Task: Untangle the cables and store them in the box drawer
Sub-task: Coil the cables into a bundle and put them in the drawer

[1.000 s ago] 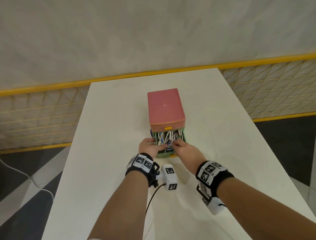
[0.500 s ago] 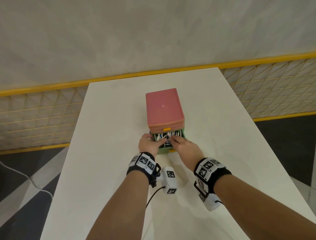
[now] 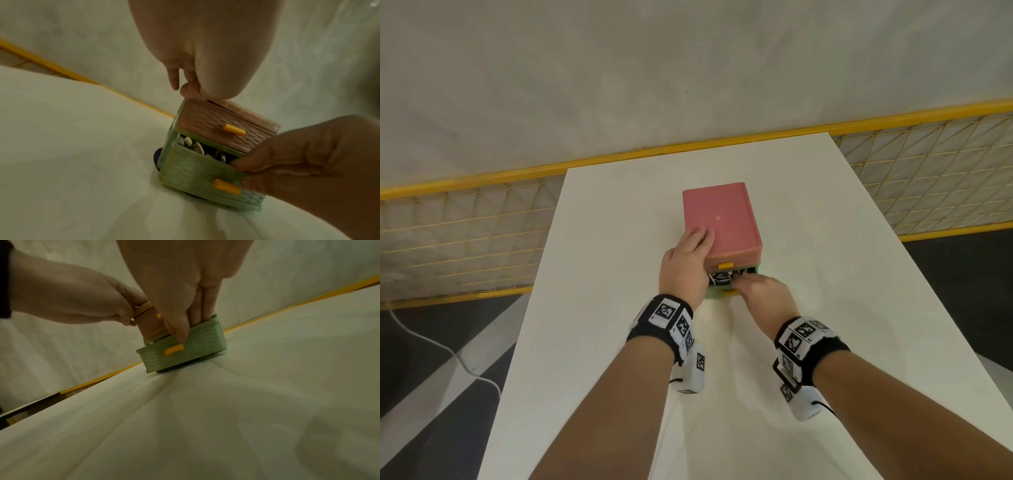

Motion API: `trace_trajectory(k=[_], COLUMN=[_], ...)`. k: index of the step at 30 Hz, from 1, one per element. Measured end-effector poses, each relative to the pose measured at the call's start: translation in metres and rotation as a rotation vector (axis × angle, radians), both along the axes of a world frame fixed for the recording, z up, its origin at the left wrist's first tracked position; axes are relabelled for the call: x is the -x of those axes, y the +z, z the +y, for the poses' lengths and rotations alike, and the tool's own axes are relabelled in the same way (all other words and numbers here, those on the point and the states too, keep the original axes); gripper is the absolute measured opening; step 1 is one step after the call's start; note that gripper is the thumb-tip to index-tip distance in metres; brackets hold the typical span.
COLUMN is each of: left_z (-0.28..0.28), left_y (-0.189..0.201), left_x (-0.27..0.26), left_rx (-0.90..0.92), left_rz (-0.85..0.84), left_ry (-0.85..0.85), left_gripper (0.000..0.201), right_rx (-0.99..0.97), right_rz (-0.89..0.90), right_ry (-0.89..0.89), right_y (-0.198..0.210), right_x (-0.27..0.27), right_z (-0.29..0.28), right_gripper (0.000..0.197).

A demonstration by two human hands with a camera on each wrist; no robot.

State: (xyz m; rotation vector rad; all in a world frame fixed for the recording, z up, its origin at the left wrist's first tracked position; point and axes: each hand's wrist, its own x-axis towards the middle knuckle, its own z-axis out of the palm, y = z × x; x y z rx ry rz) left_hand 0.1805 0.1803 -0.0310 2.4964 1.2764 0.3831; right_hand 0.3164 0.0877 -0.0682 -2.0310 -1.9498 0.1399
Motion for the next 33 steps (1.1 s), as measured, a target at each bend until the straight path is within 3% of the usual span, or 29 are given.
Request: trace_trajectory(k=[4,8,9,12,15,26,30,33], left_z=[0.002,0.003,0.004,0.006,0.010,0.015,0.006,-0.007], left_y=[0.016,0.018,0.017,0.014,0.012,0.011,0.019,0.040], left_x=[-0.003,0.000,0.000,0.003,0.004,0.006,0.008,0.021], left_rx=[-0.021,0.031,0.036,0.048,0.070,0.121,0.105,0.032], left_rz=[0.211,0.210,0.197,0.161,0.140,0.056,-0.270,-0.492], left_ry=[-0.070,-0.065,-0.068,-0.081,-0.089,-0.047,0.006,0.065], left_gripper=[0.075,0.074,0.074,0.077,0.075,0.073,0.066,0.061], right_rx=[-0.015,-0.249,-0.286,-0.278,-0.180,-0.166,-0.291,-0.493], right_rz=[0.030,0.213,0.286,0.359,0.441,0.432,0.437,0.517], right_ry=[-0.005,-0.111,-0.199,-0.468,-0.582,-0.560,-0.467,-0.296], right_y=[-0.009,-0.014,-0.016,-0.024,-0.026,-0.023,0.016,0.076], right_x=[0.003,0.001,0.001,0.004,0.002,0.000,-0.006,-0.018], right_z=[0.008,-0.001,-0.006,-0.006,0.016,0.026,0.026,0.022], right_gripper=[0.027,0.032,0.042,0.097,0.117,0.113,0.091,0.077])
